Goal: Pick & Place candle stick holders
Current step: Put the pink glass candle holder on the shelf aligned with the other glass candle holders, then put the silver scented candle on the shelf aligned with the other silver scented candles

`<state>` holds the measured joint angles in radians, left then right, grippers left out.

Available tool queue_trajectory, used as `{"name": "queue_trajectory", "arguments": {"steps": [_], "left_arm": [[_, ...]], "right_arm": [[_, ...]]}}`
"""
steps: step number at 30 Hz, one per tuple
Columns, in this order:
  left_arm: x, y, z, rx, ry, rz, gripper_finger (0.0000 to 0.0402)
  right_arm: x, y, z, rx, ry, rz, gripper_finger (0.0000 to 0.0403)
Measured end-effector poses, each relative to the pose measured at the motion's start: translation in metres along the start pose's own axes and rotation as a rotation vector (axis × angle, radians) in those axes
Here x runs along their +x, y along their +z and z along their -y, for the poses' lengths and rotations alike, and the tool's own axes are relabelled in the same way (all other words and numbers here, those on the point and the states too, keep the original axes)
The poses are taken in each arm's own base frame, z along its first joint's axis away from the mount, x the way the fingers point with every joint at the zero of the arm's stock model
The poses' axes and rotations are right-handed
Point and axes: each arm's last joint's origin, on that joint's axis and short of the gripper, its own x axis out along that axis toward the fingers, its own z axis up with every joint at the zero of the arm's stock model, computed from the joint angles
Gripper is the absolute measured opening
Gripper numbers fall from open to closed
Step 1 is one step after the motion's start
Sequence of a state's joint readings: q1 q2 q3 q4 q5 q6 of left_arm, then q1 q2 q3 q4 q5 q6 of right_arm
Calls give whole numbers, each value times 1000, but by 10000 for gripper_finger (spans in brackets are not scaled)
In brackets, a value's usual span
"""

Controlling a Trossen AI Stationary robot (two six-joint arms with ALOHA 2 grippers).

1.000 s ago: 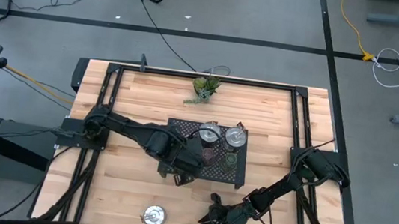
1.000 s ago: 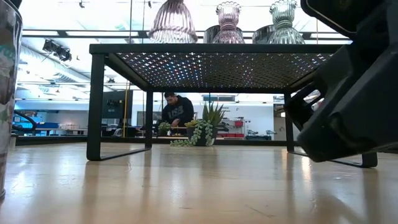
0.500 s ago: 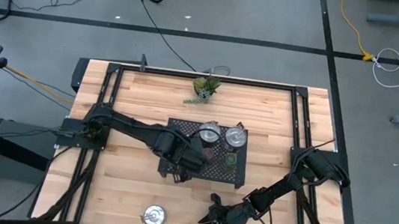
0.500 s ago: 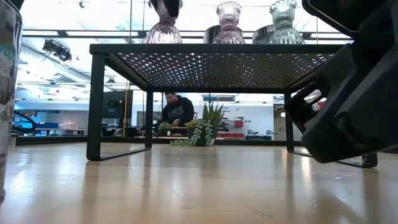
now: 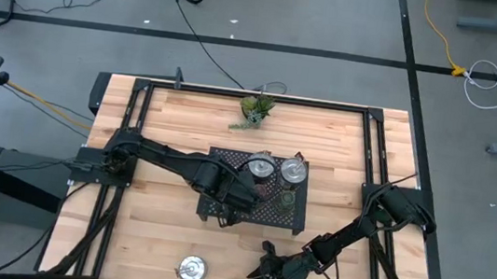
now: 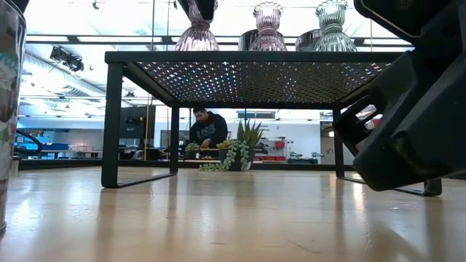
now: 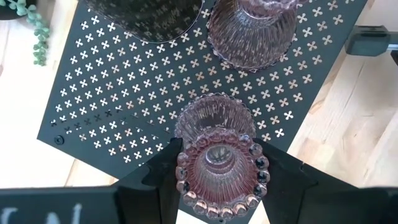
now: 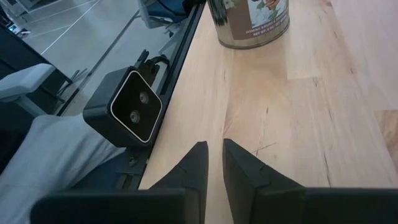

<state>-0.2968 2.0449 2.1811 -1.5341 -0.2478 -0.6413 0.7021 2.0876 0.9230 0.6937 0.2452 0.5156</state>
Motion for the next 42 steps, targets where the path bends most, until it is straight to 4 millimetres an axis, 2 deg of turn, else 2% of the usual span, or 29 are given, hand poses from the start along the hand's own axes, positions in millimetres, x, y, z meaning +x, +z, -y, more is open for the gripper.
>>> {"name": "queue_trajectory", "arguments": {"steps": [5,12,30,36,42], "left_arm": [[0,0,-1,-3,-1,-1,174],[2,1,0,-8,11,6,222],[2,2,-1,15,43,34,212],[-14,1,-7,2,13,92,213],[-42,-4,-20,-29,-32,169,213]], "right_arm": [[0,0,0,0,0,0,47],[0,0,0,0,0,0,47],[0,0,0,0,0,0,47],[0,0,0,0,-1,-1,47],[0,0,0,-2,-3,-5,47]]}}
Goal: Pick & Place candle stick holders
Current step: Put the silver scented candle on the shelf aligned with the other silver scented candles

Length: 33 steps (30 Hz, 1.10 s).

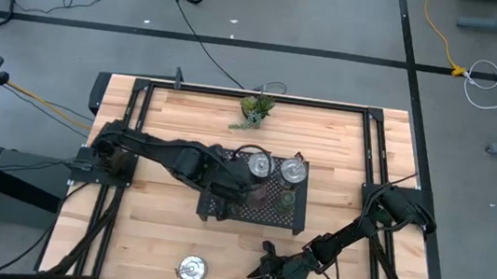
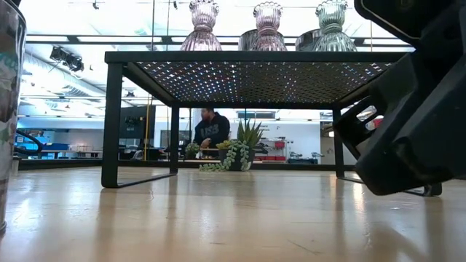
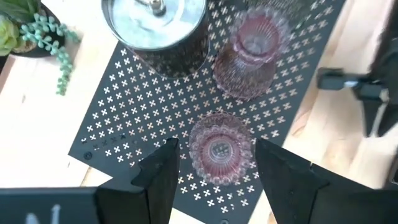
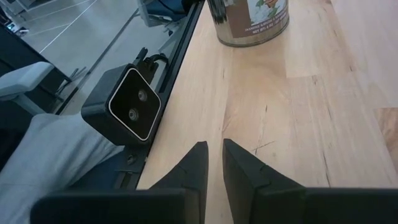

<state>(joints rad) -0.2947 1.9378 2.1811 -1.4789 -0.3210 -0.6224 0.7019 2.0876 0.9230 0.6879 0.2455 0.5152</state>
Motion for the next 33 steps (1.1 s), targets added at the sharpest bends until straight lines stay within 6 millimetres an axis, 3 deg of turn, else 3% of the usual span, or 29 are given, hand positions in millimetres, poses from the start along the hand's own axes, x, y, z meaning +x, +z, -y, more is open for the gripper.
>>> {"name": "queue_trajectory", "arguments": {"steps": [7,12,26,33], "left_arm": [[-33,-10,-9,-42,-75,35,213],[-54,-31,1,-89,-124,2,213],[-88,-103,64,-89,-137,74,207],[-87,-150,98,-82,-165,142,206]], "right_arm": [[0,0,0,-1,-1,-2,47],[0,0,0,-1,-2,-3,47],[0,-1,0,-2,-4,-7,47],[0,-1,1,-2,-5,-8,47]]}}
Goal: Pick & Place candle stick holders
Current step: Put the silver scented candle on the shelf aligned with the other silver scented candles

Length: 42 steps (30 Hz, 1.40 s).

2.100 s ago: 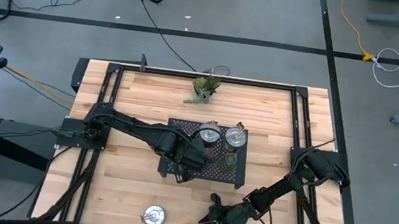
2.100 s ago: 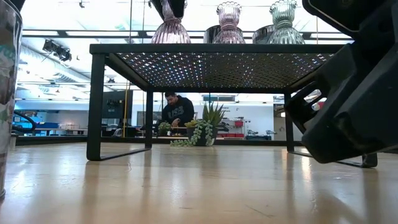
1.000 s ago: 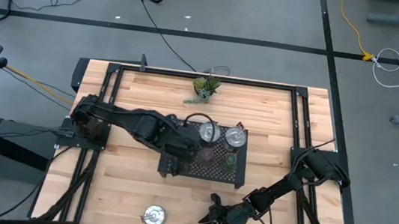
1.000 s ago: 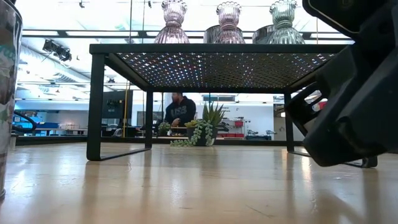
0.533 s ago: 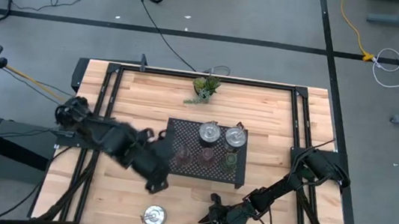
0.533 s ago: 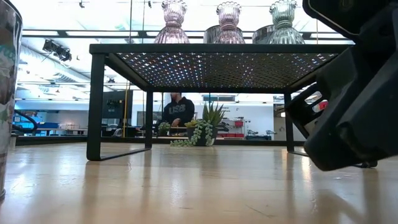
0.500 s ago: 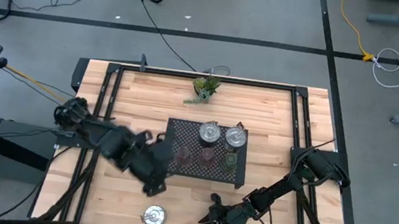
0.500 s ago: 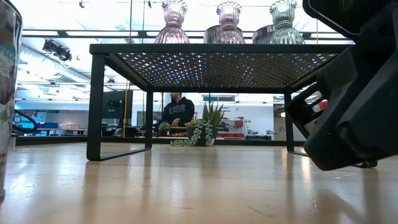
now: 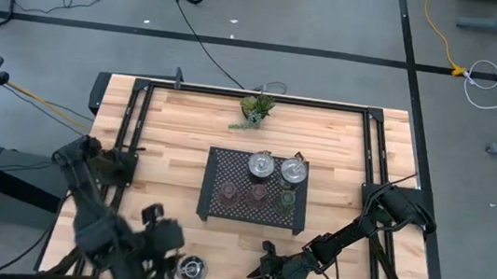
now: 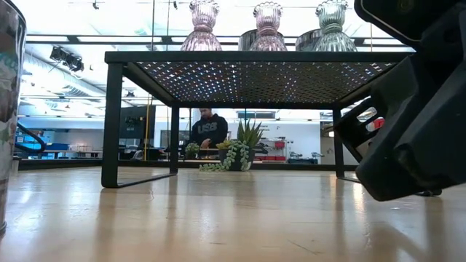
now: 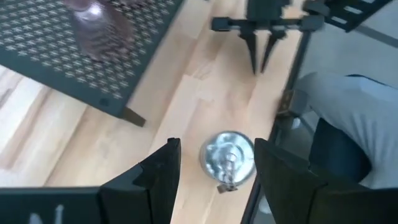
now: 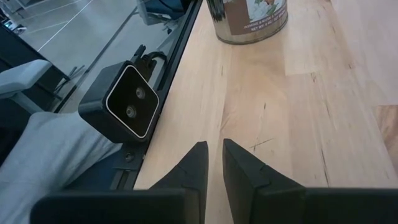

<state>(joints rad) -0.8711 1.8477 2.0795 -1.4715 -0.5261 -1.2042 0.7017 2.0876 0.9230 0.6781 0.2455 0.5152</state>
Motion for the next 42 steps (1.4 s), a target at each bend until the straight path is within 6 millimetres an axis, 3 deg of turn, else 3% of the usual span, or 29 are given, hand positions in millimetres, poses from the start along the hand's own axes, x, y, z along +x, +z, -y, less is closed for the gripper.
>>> {"name": "queue_trajectory", "arguments": {"steps": [6,11,17,21,28,42], "left_arm": [[13,-56,19,104,2,125,206],[24,-106,28,178,-4,339,206],[47,-166,19,138,-40,478,206],[64,-191,8,125,-53,542,206],[79,-203,0,145,-57,548,206],[82,-192,12,218,-46,639,217]], "right_arm": [[0,0,0,0,0,0,47],[0,0,0,0,0,0,47],[0,0,0,0,0,0,47],[0,0,0,0,-12,7,47],[0,1,1,0,-29,17,47],[0,1,1,0,-28,17,47]]}}
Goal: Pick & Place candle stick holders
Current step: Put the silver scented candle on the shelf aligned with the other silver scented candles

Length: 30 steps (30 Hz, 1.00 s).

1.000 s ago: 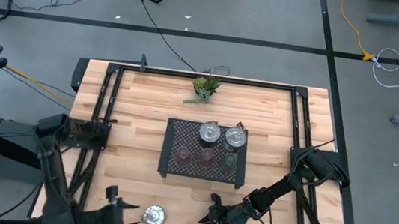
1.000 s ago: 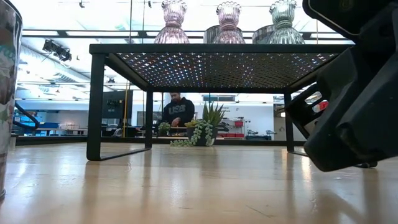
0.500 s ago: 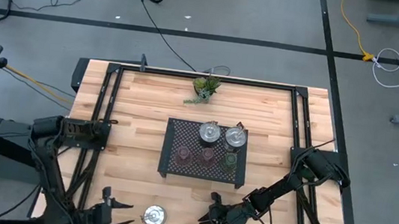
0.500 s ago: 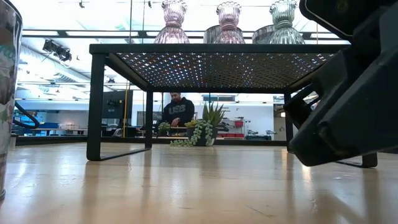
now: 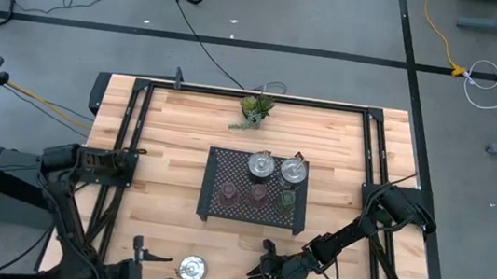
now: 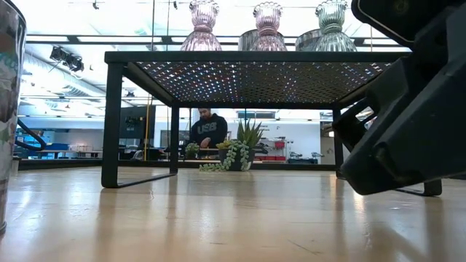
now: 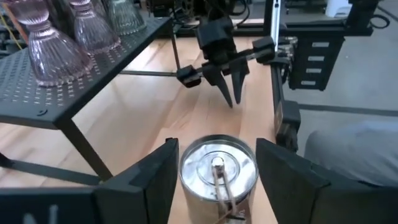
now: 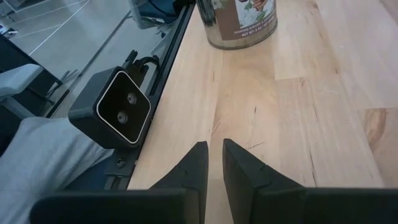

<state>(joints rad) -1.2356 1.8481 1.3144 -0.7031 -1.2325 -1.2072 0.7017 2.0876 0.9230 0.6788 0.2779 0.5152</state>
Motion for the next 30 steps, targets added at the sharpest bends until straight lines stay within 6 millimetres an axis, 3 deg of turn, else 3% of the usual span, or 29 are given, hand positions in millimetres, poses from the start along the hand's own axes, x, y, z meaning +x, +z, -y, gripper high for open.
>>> {"name": "queue_trajectory", "arguments": {"steps": [15,23,30], "left_arm": [[7,2,2,-13,-16,-48,391],[9,-1,3,1,-11,-49,390],[13,-31,7,114,36,-40,397]], "right_arm": [[0,0,0,0,1,-1,47],[0,0,0,0,1,-2,47],[0,0,0,1,7,-5,47]]}}
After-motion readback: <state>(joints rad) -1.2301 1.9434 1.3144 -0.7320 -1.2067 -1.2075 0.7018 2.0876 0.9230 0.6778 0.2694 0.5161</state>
